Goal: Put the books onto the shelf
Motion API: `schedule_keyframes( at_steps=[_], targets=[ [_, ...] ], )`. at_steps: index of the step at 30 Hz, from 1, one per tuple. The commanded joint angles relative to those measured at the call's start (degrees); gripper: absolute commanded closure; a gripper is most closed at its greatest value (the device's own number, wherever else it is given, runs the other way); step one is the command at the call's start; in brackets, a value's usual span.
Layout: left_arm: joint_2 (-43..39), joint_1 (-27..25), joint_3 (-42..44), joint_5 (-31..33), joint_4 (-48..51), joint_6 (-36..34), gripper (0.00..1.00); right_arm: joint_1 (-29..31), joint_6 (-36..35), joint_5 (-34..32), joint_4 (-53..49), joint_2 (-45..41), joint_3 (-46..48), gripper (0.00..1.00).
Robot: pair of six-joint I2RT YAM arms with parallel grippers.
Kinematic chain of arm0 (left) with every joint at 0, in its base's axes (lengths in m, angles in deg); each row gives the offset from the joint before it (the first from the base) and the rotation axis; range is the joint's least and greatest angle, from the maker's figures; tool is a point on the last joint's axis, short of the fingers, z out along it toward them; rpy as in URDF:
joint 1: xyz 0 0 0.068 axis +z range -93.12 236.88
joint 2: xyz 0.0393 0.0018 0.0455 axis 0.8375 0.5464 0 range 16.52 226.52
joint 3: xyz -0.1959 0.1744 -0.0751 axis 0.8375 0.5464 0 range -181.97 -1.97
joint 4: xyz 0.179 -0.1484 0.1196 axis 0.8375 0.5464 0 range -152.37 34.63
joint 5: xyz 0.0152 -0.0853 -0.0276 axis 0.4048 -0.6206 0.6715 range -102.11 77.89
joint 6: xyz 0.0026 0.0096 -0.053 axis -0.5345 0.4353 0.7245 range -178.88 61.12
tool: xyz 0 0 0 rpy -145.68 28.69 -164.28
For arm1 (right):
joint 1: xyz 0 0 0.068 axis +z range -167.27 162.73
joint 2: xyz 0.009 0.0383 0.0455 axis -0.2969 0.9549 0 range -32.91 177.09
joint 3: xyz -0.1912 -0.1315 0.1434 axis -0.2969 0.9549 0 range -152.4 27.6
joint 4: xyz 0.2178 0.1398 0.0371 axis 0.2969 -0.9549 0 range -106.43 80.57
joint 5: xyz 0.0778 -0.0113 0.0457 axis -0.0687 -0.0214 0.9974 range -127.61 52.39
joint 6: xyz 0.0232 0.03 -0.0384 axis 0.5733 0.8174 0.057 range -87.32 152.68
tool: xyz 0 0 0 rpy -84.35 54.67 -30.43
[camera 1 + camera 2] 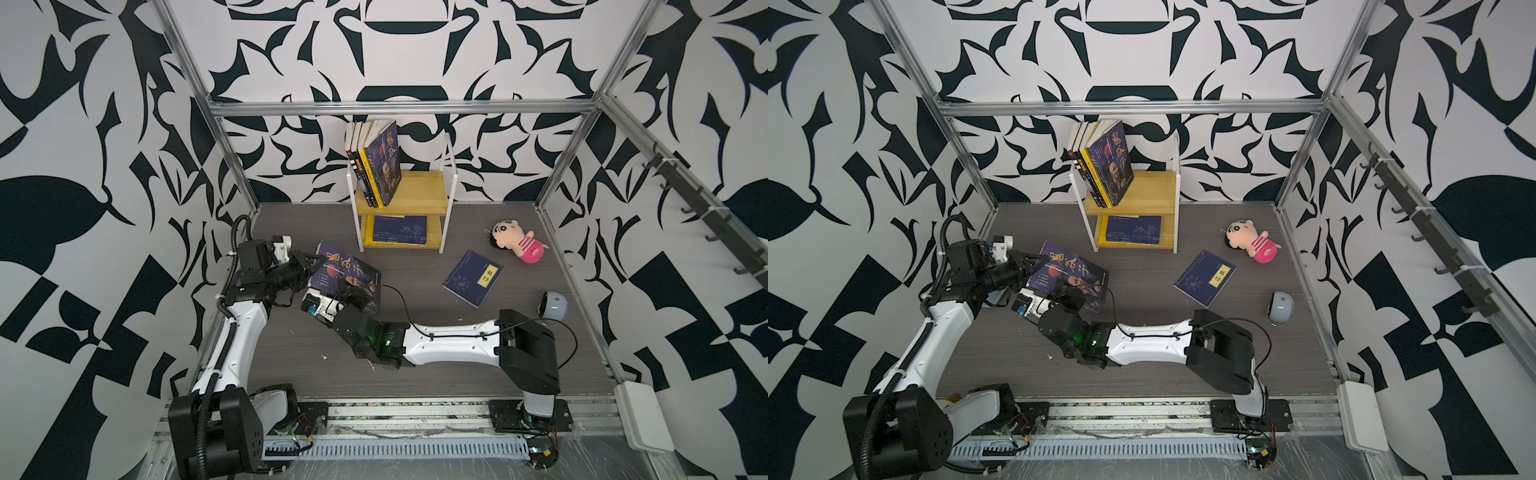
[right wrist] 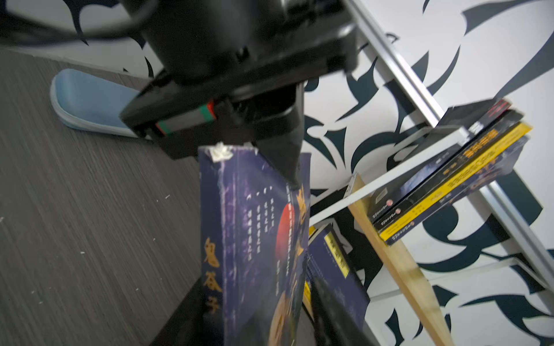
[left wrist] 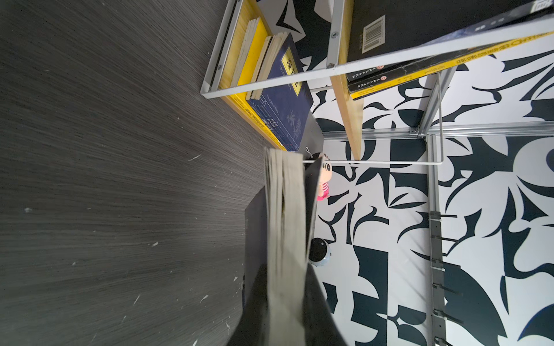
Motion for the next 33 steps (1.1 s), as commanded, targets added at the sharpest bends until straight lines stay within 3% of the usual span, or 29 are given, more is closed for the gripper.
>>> schedule_keyframes(
  at_steps=[1,8,9,12,13,16,19,22,25,29,33],
  targets=[
    [-0.98,0.17,0.5,-1.51,-1.6,1.08,1.0,-1.24,5.73,-5.88,-4.69,-0.09,-3.29,0.56],
    [-1.36,0.3,1.3,-1.67,-2.76,3.2,1.0,-2.77,9.57,-9.69,-9.37,3.02,-6.79,0.53],
    [-1.49,0.31,1.38,-1.67,-2.77,3.2,1.0,-2.84,9.77,-10.23,-9.25,3.21,-6.8,0.57],
    [-1.78,0.53,1.48,-1.7,-2.76,3.16,0.97,-3.25,9.81,-10.11,-7.83,2.42,-5.89,0.94],
    [-1.77,0.65,1.56,-1.69,-2.87,2.97,0.84,-3.27,9.83,-10.27,-7.52,1.86,-5.48,1.0],
    [-1.8,0.79,1.83,-2.25,-4.39,1.2,0.43,-3.55,9.21,-9.41,-4.5,-1.13,-3.01,1.0],
    [-2.0,1.47,1.24,-2.61,-4.42,-2.61,0.23,-3.99,8.18,-7.61,-0.07,-5.57,0.83,1.0],
    [-2.29,2.01,-0.37,-1.68,-0.72,-8.52,0.16,-4.9,8.47,-5.71,4.79,-11.36,5.71,1.0],
    [-2.68,2.03,-1.31,-1.7,2.16,-14.41,0.0,-7.68,15.67,0.29,4.25,-18.14,9.47,1.0],
    [-3.05,2.03,-3.02,-0.3,7.47,-23.93,0.0,-13.78,27.5,10.13,2.48,-26.0,12.16,1.0],
    [-3.89,1.97,-3.27,2.22,10.34,-30.06,0.01,-18.74,29.45,13.89,3.47,-29.62,10.83,1.0]
  ],
)
